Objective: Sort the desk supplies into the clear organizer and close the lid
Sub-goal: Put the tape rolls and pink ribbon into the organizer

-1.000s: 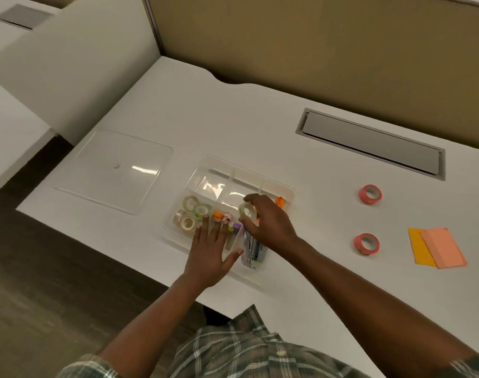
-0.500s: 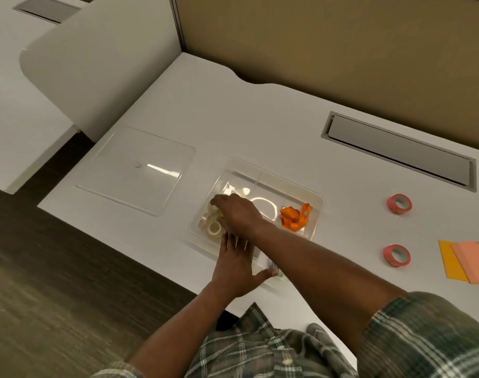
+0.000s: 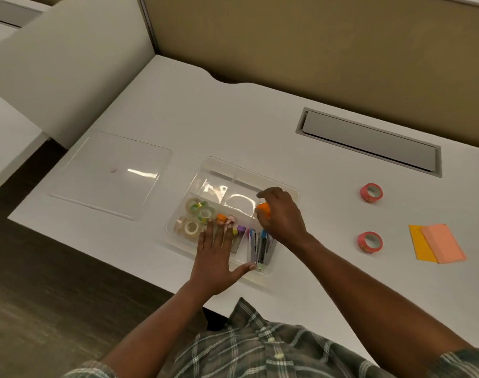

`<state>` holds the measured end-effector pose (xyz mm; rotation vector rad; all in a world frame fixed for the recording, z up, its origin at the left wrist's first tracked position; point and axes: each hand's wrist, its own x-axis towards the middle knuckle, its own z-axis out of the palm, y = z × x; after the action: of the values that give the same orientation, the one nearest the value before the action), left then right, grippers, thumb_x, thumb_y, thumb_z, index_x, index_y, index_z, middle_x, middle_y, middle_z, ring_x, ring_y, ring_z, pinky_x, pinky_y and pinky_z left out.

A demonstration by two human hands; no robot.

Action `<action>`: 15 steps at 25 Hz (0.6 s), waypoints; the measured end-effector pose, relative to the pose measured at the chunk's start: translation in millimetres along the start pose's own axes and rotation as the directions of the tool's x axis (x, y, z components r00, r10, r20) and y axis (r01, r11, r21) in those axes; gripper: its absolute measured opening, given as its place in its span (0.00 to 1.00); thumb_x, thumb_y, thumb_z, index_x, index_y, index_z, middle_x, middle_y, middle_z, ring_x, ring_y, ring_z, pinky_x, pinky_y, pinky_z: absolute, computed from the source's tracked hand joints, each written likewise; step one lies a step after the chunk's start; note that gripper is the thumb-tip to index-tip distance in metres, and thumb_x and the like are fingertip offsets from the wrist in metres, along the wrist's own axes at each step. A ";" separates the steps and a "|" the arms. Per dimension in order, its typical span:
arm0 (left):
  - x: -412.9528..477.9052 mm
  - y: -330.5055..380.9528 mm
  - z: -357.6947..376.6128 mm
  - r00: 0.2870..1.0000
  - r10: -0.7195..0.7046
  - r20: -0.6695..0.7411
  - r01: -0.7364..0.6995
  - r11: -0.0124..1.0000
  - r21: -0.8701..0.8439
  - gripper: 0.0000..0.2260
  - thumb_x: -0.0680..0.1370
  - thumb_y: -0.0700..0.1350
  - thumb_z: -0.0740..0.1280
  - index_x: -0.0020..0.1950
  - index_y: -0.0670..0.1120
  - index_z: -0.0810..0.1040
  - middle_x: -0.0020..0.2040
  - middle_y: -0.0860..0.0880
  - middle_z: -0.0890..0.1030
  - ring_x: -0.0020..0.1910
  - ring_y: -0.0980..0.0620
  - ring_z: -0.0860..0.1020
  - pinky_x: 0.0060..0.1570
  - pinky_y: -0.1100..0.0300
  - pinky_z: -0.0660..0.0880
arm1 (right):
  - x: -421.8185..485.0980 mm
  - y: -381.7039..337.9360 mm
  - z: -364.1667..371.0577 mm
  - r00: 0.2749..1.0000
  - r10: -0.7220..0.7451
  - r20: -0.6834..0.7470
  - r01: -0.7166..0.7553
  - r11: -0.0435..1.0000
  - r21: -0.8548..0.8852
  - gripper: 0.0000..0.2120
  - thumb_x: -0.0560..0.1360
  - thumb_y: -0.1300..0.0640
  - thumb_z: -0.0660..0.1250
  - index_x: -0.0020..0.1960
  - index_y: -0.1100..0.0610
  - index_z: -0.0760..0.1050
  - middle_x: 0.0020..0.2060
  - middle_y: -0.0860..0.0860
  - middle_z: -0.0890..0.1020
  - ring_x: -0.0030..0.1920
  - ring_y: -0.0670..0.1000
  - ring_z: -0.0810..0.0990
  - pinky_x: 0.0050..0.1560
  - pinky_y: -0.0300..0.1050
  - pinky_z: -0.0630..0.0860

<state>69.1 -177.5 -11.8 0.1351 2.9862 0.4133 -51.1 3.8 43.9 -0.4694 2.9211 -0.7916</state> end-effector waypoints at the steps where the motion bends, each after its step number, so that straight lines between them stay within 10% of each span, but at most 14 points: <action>1: -0.4 1.0 0.6 1.000 0.006 -0.006 -0.006 1.000 -0.006 0.47 0.73 0.76 0.52 0.81 0.48 0.43 0.81 0.46 0.41 0.79 0.43 0.38 0.76 0.40 0.46 | -9.7 19.0 -9.8 0.998 0.056 -0.034 -0.056 0.998 0.001 0.20 0.76 0.49 0.69 0.65 0.54 0.76 0.64 0.53 0.77 0.63 0.55 0.75 0.60 0.51 0.76; 10: 9.9 55.7 9.6 0.990 0.082 -0.113 -0.084 0.996 -0.012 0.40 0.78 0.68 0.54 0.80 0.44 0.49 0.81 0.41 0.47 0.80 0.40 0.46 0.76 0.39 0.49 | -105.5 168.9 -54.3 0.838 0.546 0.014 -0.517 0.801 -0.300 0.32 0.77 0.49 0.66 0.78 0.53 0.59 0.78 0.60 0.57 0.77 0.65 0.57 0.73 0.59 0.61; 15: 26.3 119.1 12.5 0.981 0.176 -0.079 -0.179 0.983 -0.044 0.37 0.79 0.67 0.54 0.81 0.49 0.47 0.81 0.45 0.46 0.80 0.44 0.45 0.76 0.43 0.49 | -123.3 198.3 -60.4 0.829 0.560 -0.001 -0.549 0.812 -0.200 0.22 0.78 0.59 0.61 0.72 0.55 0.68 0.70 0.59 0.68 0.67 0.64 0.70 0.60 0.55 0.74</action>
<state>53.3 -57.2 6.2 0.3922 3.0445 0.5244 2.8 233.9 -4.4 0.3518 2.8401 -0.4021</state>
